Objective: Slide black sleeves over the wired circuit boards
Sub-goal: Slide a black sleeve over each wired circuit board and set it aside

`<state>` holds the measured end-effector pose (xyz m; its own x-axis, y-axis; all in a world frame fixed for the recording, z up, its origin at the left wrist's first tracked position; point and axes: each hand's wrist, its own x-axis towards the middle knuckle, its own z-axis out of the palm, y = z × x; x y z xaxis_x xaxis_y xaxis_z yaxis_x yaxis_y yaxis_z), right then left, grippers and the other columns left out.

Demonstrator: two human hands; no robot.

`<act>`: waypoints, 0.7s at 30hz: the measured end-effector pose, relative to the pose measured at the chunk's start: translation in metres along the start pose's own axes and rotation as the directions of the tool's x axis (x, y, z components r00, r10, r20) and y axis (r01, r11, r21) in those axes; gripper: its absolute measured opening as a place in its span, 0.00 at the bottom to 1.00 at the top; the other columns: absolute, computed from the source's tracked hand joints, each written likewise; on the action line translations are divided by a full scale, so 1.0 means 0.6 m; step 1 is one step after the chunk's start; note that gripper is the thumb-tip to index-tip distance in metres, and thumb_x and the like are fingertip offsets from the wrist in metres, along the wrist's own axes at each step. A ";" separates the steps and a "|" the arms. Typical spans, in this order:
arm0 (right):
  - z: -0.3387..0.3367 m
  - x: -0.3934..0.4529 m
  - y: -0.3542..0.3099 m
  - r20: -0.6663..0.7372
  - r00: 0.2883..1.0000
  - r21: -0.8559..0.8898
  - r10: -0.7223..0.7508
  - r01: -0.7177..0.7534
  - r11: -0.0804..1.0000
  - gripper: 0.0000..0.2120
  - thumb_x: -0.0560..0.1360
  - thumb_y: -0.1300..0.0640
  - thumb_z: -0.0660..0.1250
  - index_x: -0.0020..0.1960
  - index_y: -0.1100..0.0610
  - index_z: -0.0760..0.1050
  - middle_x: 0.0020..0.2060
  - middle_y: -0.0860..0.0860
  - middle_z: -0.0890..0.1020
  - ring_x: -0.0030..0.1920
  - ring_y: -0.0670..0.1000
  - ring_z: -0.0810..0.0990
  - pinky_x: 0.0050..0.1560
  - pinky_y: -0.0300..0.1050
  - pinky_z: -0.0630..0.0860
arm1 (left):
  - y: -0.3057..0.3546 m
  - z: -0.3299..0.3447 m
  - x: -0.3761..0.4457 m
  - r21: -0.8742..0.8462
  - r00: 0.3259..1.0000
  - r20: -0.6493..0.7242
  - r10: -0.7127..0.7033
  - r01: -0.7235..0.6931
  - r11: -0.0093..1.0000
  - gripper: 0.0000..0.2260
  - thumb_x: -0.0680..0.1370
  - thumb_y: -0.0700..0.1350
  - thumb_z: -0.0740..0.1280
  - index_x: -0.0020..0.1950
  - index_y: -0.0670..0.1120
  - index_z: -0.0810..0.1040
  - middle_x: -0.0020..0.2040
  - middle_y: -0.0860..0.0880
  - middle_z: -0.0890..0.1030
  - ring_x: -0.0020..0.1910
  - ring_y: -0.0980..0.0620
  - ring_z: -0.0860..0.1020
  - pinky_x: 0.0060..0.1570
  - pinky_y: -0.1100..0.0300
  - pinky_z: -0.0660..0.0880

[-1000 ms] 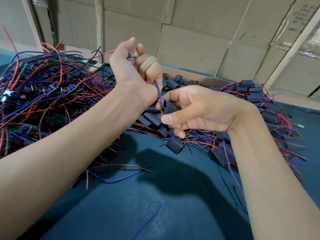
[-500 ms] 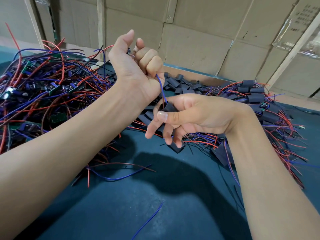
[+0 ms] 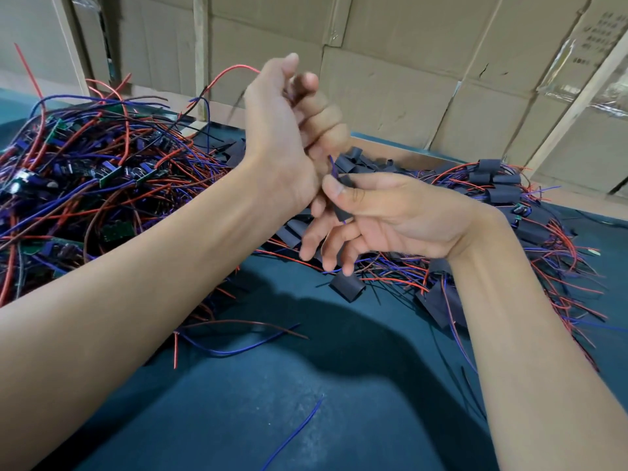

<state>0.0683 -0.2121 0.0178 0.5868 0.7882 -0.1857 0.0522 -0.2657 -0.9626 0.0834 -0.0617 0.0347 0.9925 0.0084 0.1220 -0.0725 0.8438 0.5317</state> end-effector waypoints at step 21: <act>-0.047 -0.028 -0.009 -0.506 0.840 -0.374 -0.195 -0.009 0.927 0.13 0.86 0.57 0.57 0.46 0.61 0.73 0.29 0.56 0.77 0.29 0.51 0.80 0.34 0.39 0.76 | -0.024 -0.018 0.004 0.659 0.949 0.130 -0.288 0.134 0.740 0.10 0.81 0.48 0.65 0.53 0.45 0.82 0.37 0.49 0.74 0.37 0.51 0.72 0.38 0.60 0.69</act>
<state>0.0813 -0.2395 0.0317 0.8915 0.4334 0.1318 0.3451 -0.4614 -0.8173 0.0878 -0.0683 0.0183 0.9496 -0.3052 0.0717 0.0148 0.2720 0.9622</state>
